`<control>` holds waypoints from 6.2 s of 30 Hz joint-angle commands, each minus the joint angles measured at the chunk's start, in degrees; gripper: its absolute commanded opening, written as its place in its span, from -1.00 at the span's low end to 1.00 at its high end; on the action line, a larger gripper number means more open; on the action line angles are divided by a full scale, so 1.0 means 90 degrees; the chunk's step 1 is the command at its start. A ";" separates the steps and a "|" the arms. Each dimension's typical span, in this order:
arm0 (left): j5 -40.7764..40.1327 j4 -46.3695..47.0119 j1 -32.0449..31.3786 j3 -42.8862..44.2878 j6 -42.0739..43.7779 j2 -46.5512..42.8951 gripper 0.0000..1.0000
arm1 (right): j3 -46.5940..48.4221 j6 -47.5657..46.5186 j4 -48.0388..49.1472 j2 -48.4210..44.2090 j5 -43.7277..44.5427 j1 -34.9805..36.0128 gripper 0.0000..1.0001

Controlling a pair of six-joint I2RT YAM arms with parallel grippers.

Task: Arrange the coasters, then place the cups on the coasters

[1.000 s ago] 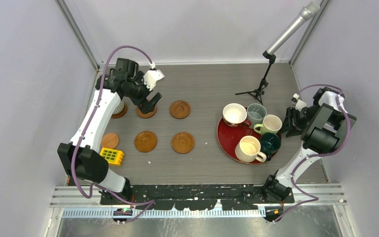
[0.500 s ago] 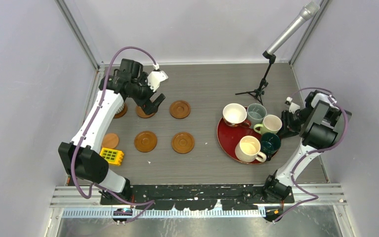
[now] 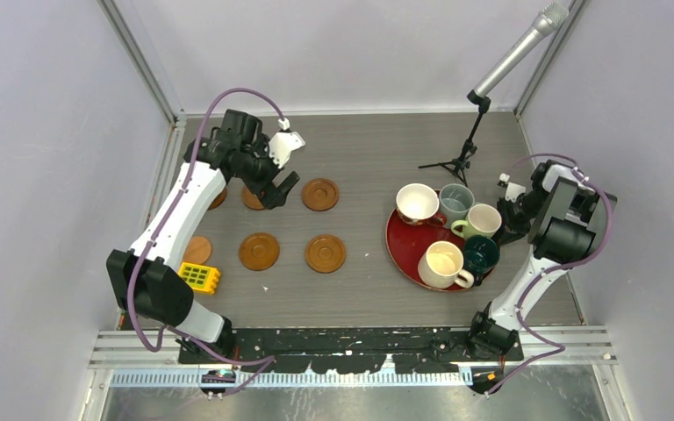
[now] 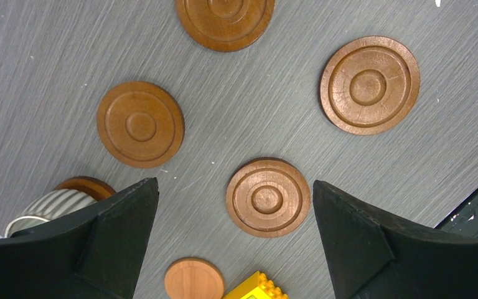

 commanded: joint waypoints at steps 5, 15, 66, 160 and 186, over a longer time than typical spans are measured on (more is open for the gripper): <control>0.0030 0.0325 -0.0120 -0.0128 -0.0256 -0.0069 0.92 | -0.0335 0.0593 -0.0061 -0.0443 -0.1207 0.0709 -0.79; 0.0022 0.0726 -0.0866 -0.0378 -0.0994 0.0110 0.90 | -0.0274 0.0775 -0.0209 -0.0521 -0.1303 0.0829 -0.70; -0.2079 0.1518 -0.1208 0.0802 -0.3257 0.0906 0.99 | -0.0149 0.2011 0.0905 -0.3093 -0.0323 0.4173 0.60; -0.2375 0.2977 -0.4235 0.0366 -0.5286 0.2583 0.82 | -0.0912 0.4344 0.2284 -0.5213 -0.1252 0.2386 0.66; -0.2610 0.3711 -0.3825 0.0479 -0.4430 0.3130 0.19 | -0.1106 0.4337 0.2275 -0.5351 -0.1261 0.2268 0.66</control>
